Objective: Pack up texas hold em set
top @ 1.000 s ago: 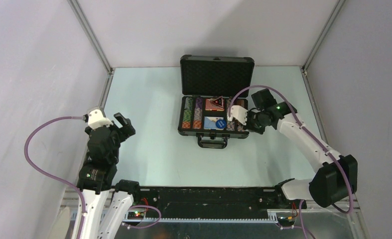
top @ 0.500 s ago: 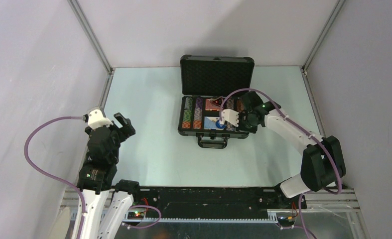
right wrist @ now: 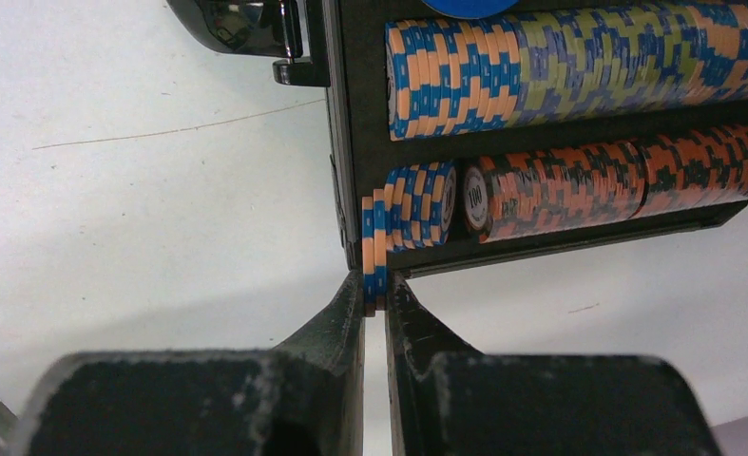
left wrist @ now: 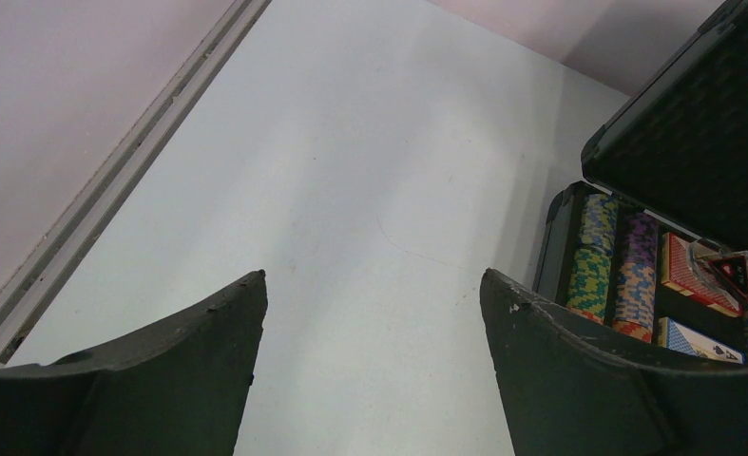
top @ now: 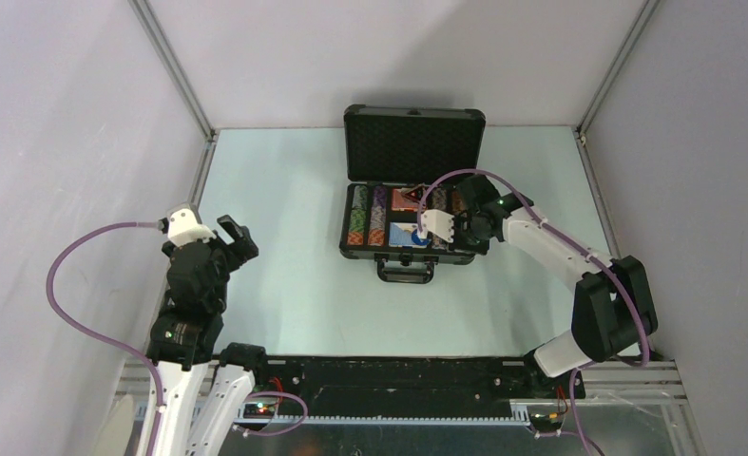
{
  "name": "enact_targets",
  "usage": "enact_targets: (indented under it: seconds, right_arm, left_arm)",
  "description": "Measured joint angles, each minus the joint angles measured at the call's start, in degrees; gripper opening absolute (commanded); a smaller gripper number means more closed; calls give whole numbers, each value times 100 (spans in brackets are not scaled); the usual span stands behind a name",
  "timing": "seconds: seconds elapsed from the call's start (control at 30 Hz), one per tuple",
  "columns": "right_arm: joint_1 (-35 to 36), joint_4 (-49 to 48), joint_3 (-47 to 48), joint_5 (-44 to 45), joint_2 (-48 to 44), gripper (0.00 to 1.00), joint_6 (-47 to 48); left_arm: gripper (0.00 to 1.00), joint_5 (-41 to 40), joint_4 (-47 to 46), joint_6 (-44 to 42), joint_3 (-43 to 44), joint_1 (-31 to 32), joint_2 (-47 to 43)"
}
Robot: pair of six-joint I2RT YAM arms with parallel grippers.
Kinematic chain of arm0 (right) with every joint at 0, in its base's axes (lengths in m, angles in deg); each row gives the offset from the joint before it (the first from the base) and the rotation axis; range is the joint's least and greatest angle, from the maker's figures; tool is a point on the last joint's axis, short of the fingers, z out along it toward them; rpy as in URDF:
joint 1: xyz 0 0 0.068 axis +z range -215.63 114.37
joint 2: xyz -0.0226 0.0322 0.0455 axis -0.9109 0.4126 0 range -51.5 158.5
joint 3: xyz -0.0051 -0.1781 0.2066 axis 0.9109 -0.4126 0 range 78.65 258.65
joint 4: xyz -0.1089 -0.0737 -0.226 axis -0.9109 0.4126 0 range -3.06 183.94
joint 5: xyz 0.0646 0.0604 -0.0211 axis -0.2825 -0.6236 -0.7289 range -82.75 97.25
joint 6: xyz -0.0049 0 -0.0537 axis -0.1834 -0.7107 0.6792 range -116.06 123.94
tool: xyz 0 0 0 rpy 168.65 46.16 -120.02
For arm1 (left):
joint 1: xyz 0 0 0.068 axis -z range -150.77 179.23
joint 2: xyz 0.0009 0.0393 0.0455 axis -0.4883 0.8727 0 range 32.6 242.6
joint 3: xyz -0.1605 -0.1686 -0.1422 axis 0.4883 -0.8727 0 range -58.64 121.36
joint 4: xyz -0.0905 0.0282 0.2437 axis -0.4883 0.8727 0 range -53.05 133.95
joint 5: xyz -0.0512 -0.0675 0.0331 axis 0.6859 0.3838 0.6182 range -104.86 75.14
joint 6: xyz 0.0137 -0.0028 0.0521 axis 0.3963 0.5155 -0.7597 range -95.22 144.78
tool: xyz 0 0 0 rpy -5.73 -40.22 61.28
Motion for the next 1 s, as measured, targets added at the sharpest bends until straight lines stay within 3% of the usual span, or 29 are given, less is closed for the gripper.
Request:
enact_targets:
  seconds: [0.5,1.0]
  right_arm:
    - [11,142,0,-166,63,0,15]
    - [-2,-173,-2,354,170,0,-52]
  left_arm:
    - [87,0,0,0,0,0,0]
    - [87,0,0,0,0,0,7]
